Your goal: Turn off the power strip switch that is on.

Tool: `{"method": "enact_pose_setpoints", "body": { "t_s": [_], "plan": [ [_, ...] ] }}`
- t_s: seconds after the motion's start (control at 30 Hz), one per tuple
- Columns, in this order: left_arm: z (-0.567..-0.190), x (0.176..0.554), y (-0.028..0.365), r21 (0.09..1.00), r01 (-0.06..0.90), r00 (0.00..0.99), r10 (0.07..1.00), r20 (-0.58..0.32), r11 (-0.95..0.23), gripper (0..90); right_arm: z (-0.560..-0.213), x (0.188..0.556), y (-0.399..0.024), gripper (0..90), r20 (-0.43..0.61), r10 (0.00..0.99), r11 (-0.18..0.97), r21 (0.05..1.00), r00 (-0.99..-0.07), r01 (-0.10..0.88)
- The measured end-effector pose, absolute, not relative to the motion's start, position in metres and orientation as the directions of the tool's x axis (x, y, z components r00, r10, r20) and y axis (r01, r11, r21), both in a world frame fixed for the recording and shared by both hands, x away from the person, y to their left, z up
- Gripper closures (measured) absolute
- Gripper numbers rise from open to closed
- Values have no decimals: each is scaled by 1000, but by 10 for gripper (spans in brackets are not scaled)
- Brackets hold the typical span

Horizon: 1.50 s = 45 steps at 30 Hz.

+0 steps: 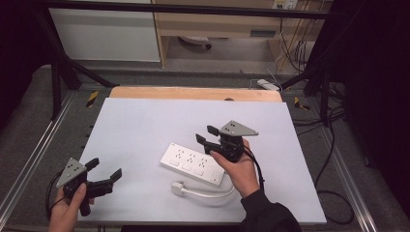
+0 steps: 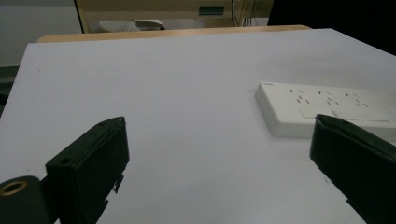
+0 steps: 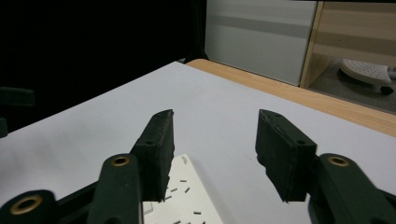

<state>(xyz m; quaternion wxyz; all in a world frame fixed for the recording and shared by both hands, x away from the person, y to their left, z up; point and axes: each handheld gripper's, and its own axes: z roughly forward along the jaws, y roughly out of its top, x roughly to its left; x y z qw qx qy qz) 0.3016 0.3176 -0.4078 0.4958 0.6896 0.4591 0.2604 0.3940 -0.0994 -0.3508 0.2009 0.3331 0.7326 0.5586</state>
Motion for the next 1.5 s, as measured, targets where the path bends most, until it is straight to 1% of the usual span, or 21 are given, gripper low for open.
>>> {"method": "enact_pose_setpoints", "body": {
  "t_s": [0.47,0.53,0.57,0.63,0.73,0.97,1.5],
  "plan": [
    [-408,302,317,922,376,445,890,-96,-89,45,-358,394,-86,765,57,669,201,946,-741,254],
    [-408,302,317,922,376,446,890,-96,-89,46,-359,394,-84,795,54,663,208,945,-747,252],
    [-408,302,317,923,376,446,890,-98,-87,46,-359,394,-84,795,54,663,208,945,-747,252],
    [-408,302,317,923,376,449,888,-98,-88,46,-360,394,-82,843,47,663,218,943,-748,253],
    [-408,302,317,923,375,452,887,-97,-90,46,-361,394,-81,864,53,660,216,942,-750,257],
    [-408,302,317,924,372,448,889,-93,-91,46,-364,393,-75,881,52,643,236,935,-764,263],
    [-408,302,317,924,373,447,889,-97,-87,46,-373,393,-64,888,53,613,288,914,-788,286]
  ]
}}
